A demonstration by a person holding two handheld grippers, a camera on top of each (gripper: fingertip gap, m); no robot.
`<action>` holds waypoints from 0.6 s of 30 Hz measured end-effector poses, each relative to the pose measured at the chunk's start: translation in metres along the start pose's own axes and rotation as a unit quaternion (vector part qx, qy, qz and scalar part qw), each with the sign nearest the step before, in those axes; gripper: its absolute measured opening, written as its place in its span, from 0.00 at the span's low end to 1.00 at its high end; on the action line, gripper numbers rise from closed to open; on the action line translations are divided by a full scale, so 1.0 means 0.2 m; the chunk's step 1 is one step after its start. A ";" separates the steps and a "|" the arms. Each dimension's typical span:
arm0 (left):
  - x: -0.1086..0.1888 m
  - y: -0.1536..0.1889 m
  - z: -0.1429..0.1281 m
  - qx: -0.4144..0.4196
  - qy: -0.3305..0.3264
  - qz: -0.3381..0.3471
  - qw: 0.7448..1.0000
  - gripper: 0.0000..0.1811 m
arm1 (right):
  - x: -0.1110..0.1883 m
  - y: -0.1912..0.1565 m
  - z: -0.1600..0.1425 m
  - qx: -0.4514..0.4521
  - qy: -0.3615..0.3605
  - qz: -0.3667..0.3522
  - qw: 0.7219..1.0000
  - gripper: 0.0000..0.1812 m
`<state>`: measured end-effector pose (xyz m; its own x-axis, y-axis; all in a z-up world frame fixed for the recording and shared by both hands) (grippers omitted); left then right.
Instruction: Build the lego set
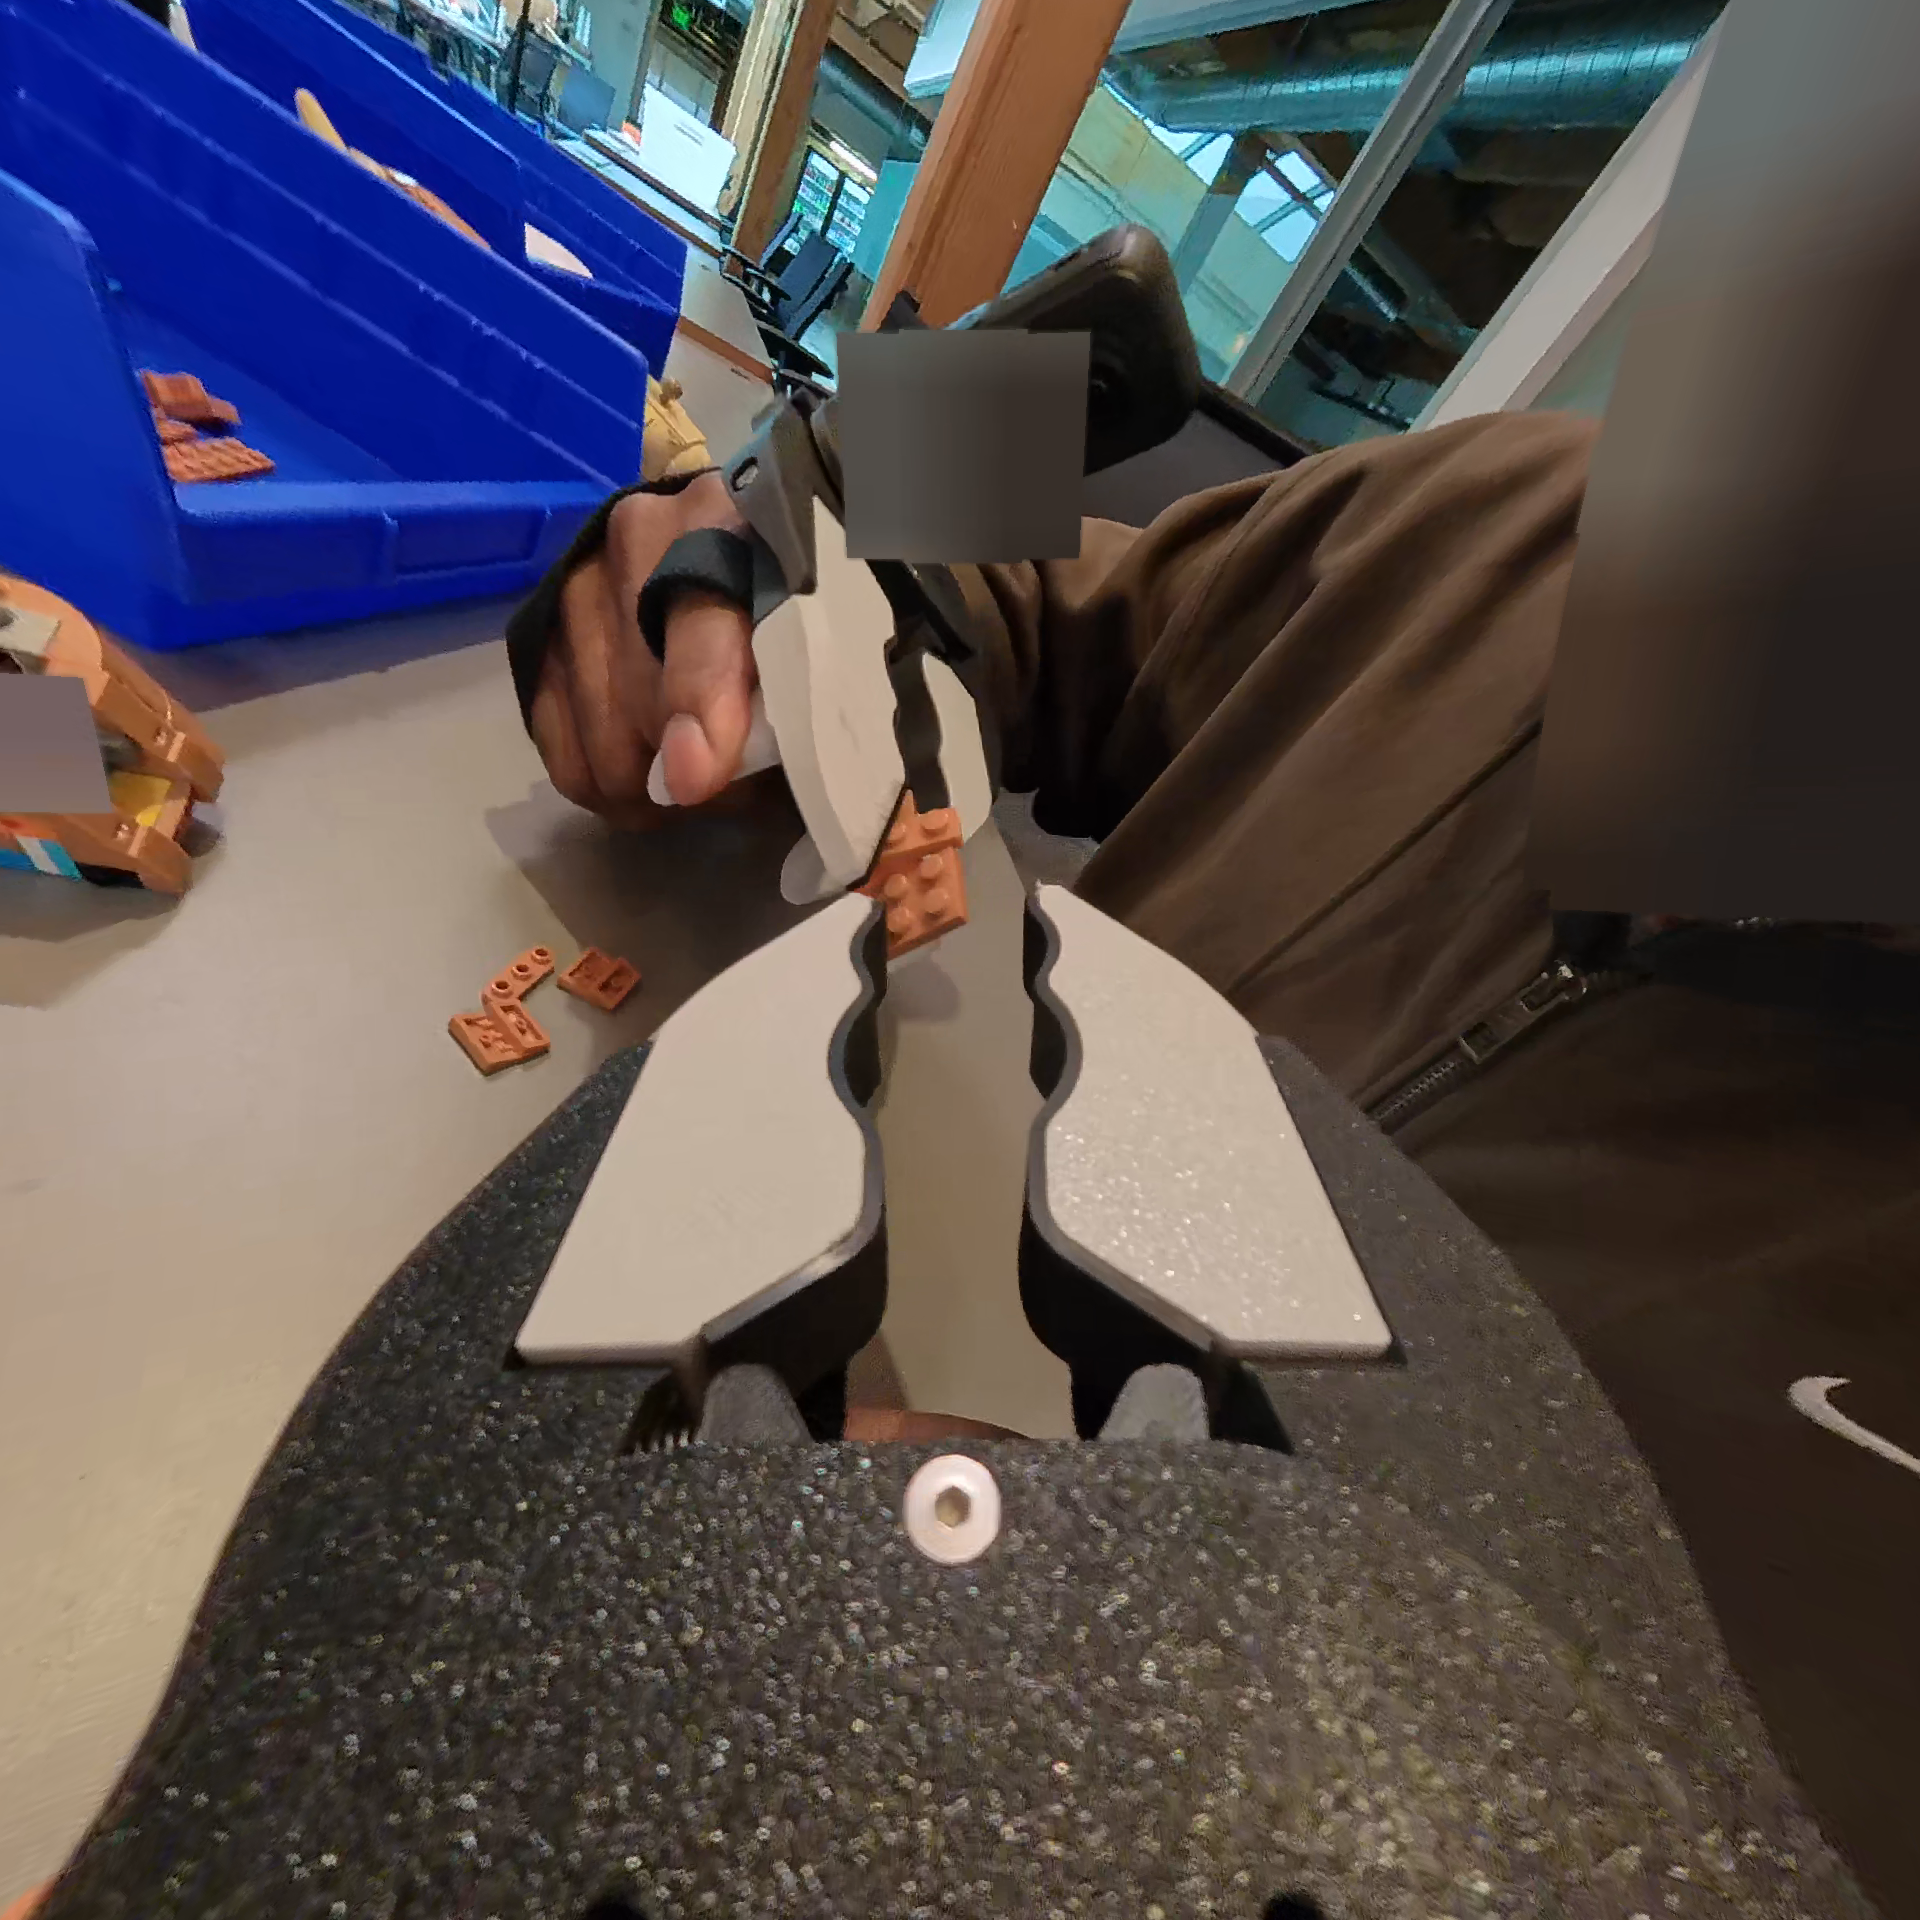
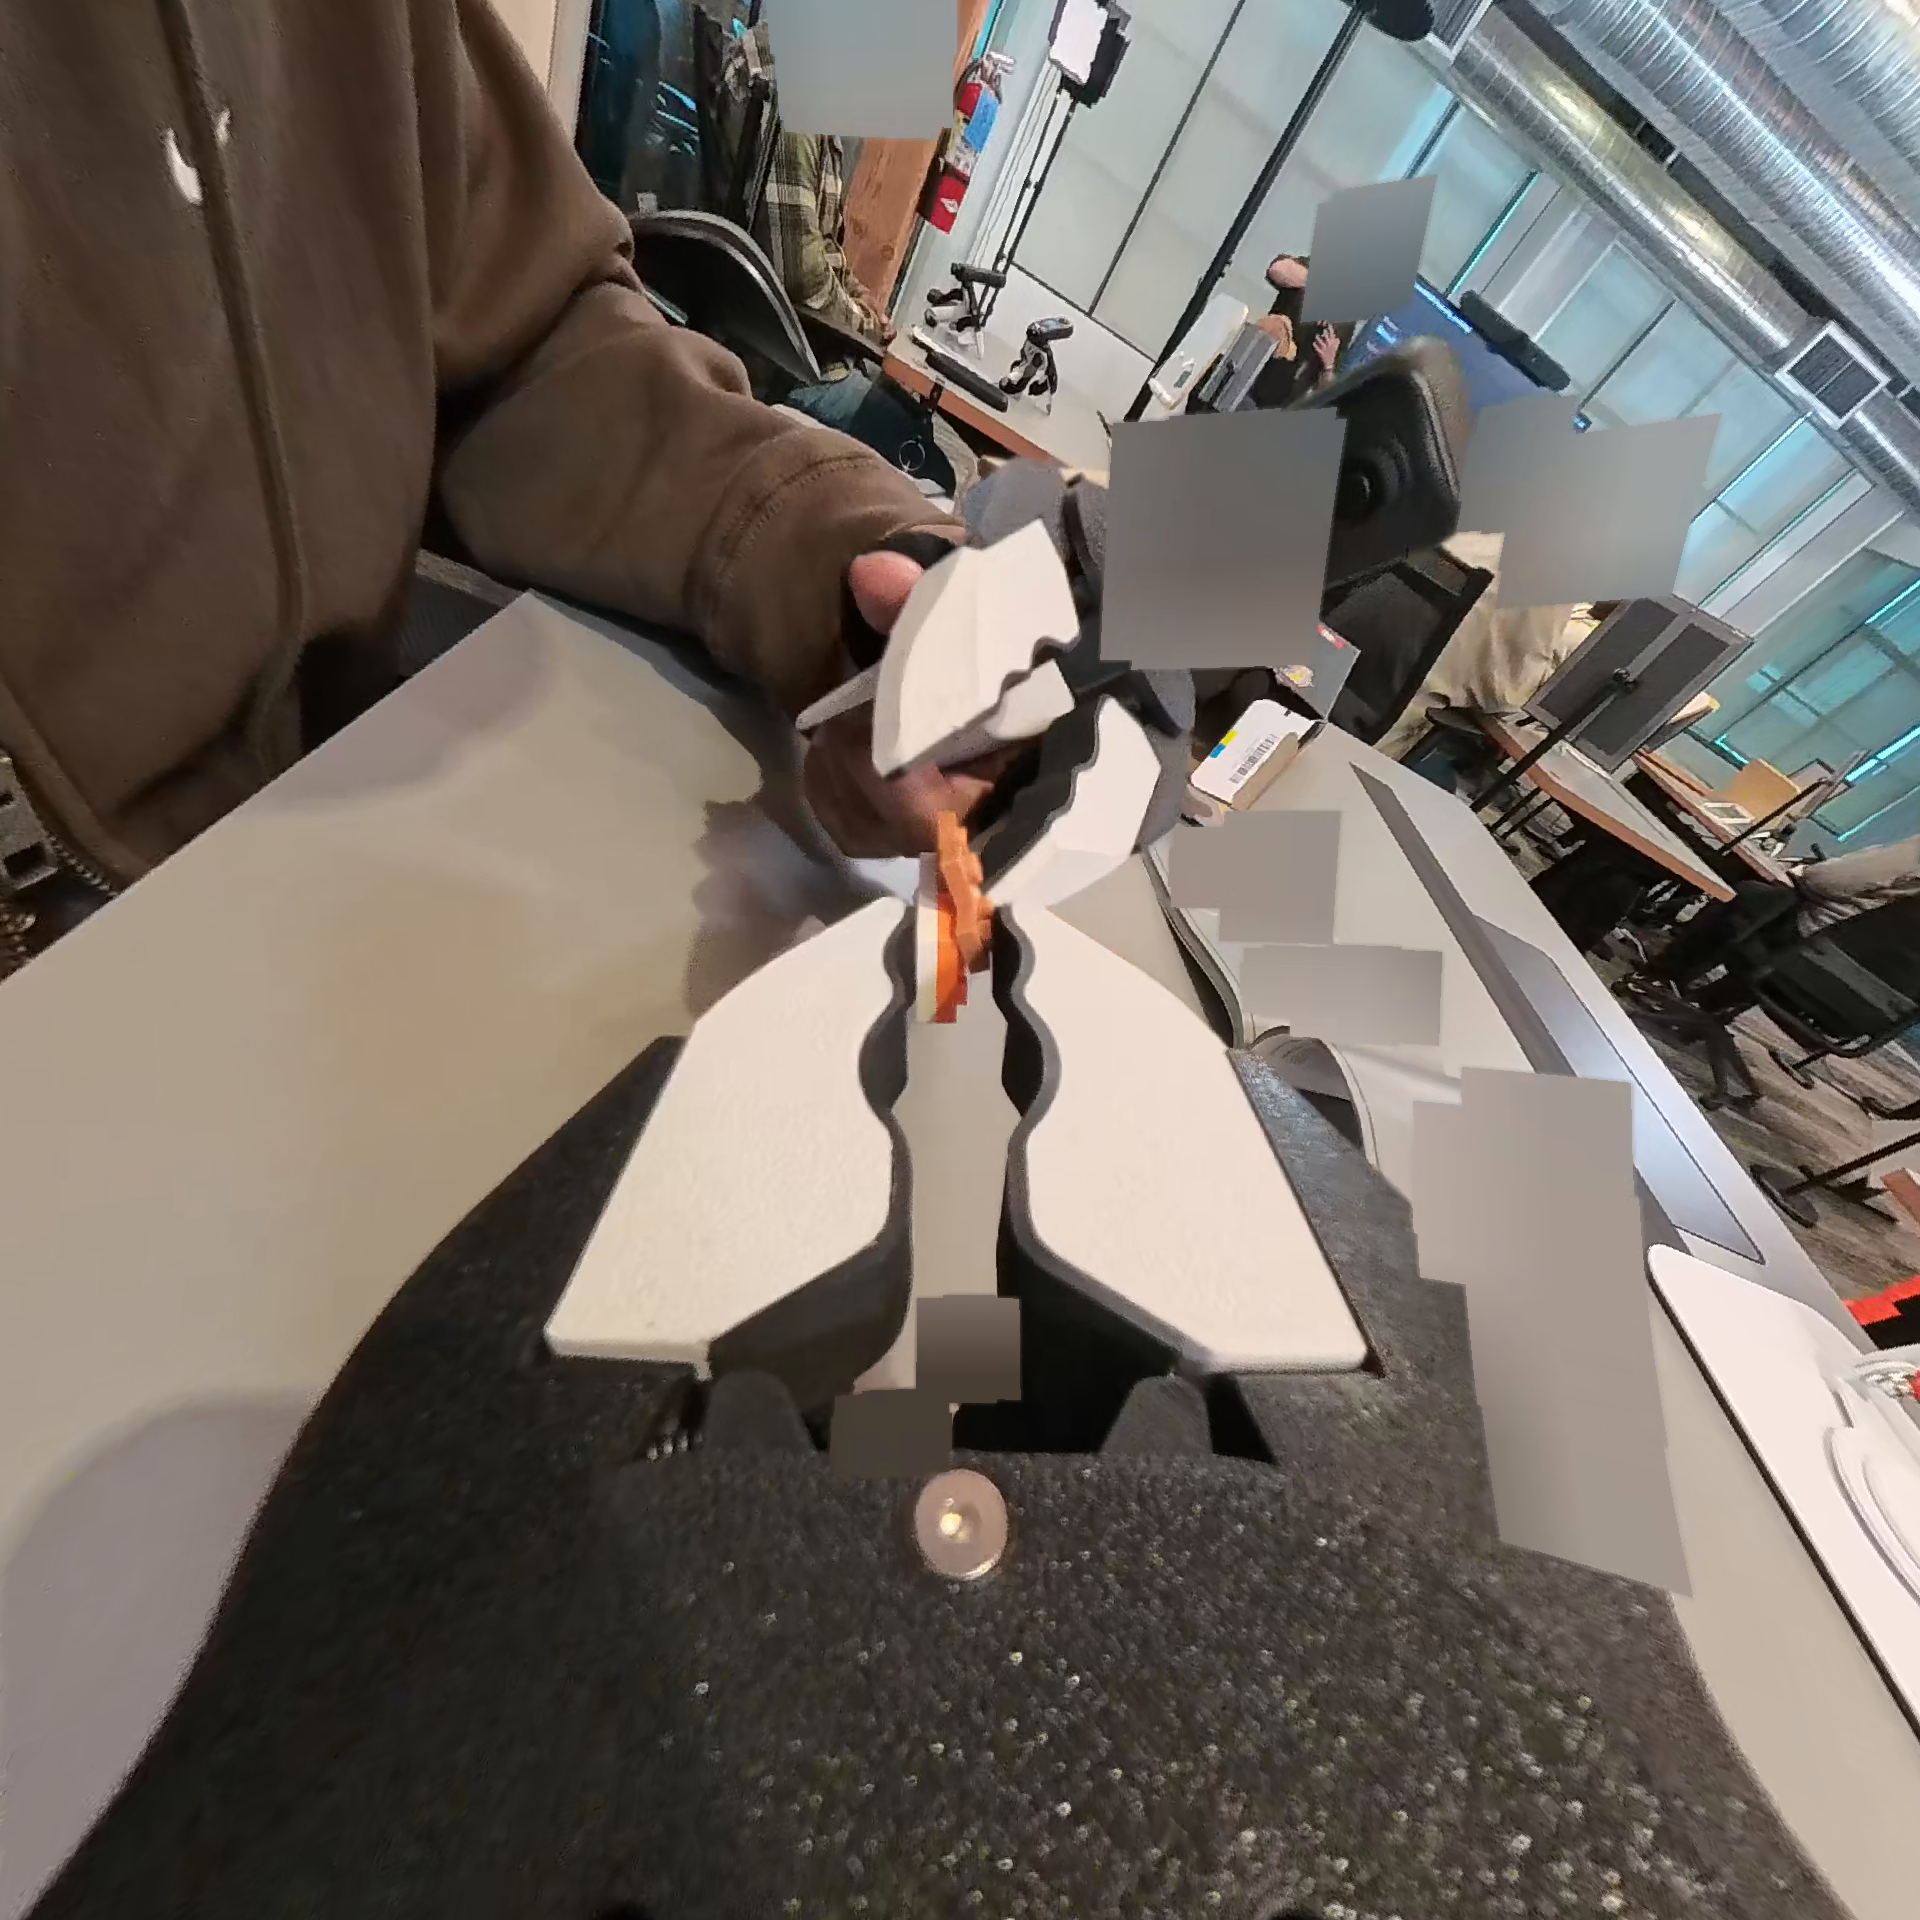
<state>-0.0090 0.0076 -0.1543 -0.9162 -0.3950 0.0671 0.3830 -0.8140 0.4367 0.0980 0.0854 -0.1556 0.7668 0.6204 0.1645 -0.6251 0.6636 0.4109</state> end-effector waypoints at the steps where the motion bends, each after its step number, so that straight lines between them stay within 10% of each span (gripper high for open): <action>1: 0.00 0.01 0.00 -0.014 -0.002 0.006 1.000 0.14 | 0.00 0.00 0.00 0.000 0.000 -0.001 1.000 0.07; 6: 0.01 0.04 0.03 -0.164 -0.022 0.089 0.982 0.16 | 0.00 0.00 0.00 0.002 -0.012 -0.005 1.000 0.07; 12: -0.03 0.12 0.03 -0.405 -0.076 0.189 0.891 0.15 | -0.03 0.02 -0.03 0.004 -0.058 -0.024 0.998 0.07; 18: -0.07 0.08 -0.03 -0.471 -0.143 0.232 0.839 0.12 | -0.06 0.00 -0.02 0.022 -0.097 -0.035 0.994 0.07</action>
<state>0.0103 -0.0034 -0.1538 -0.5824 -0.7534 0.3052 0.5060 -0.6298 -0.5893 0.0882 0.0795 -0.1611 0.8242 0.4788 0.3023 -0.5660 0.6799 0.4662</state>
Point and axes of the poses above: each gripper's, where its closed fingertips meet, x back along the fingers, z out of its top, y = z × x across the jaws, the point moved 7 cm from there along x, back along the fingers, and after that the axes turned 3 degrees about -x, right-handed, at the moved point
